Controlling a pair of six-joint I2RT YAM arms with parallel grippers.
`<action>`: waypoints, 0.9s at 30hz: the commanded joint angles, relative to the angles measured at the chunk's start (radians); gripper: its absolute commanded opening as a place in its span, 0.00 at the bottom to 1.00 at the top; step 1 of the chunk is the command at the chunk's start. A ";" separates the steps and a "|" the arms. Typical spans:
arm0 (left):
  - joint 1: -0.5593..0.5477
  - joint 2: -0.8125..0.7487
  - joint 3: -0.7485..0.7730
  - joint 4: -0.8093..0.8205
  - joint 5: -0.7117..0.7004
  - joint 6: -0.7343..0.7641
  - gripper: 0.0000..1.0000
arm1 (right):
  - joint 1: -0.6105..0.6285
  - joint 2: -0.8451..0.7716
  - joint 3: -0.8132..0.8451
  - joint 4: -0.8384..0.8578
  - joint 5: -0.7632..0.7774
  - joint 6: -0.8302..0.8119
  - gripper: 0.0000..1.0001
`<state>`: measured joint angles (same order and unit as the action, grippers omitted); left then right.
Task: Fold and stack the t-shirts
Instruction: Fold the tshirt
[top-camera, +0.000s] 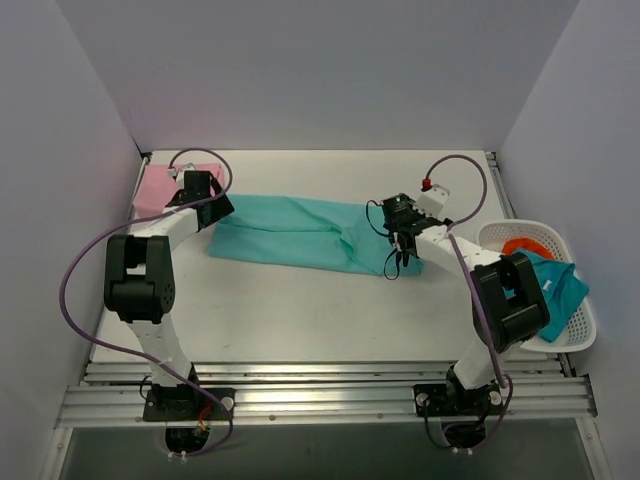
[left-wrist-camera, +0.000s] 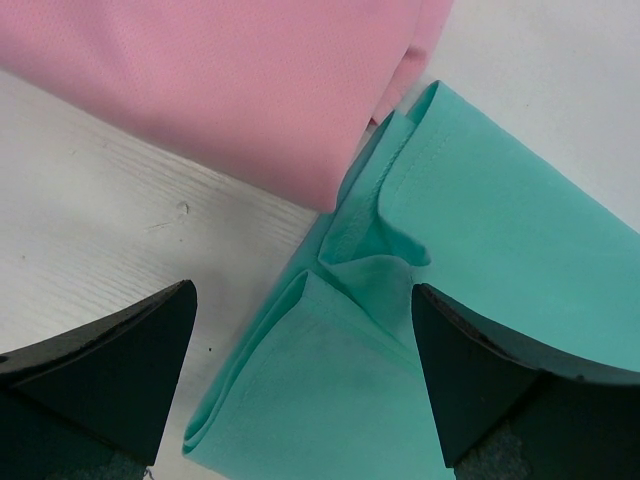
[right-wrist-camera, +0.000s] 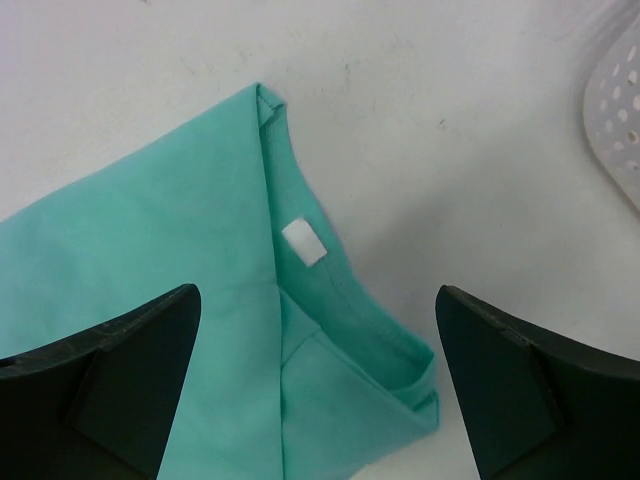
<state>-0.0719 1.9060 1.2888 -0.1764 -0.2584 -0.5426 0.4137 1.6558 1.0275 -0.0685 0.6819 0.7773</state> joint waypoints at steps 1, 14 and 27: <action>0.003 0.004 0.021 0.003 -0.021 -0.007 0.98 | -0.030 0.067 0.031 0.059 -0.068 -0.064 1.00; 0.000 0.018 0.029 -0.003 -0.045 -0.007 0.98 | -0.053 0.248 0.108 0.177 -0.156 -0.085 0.99; -0.006 0.022 0.035 -0.003 -0.054 -0.005 0.98 | -0.053 0.225 0.163 0.154 -0.157 -0.116 0.97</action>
<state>-0.0734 1.9263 1.2888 -0.1837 -0.2890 -0.5426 0.3614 1.9148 1.1599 0.1017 0.5079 0.6785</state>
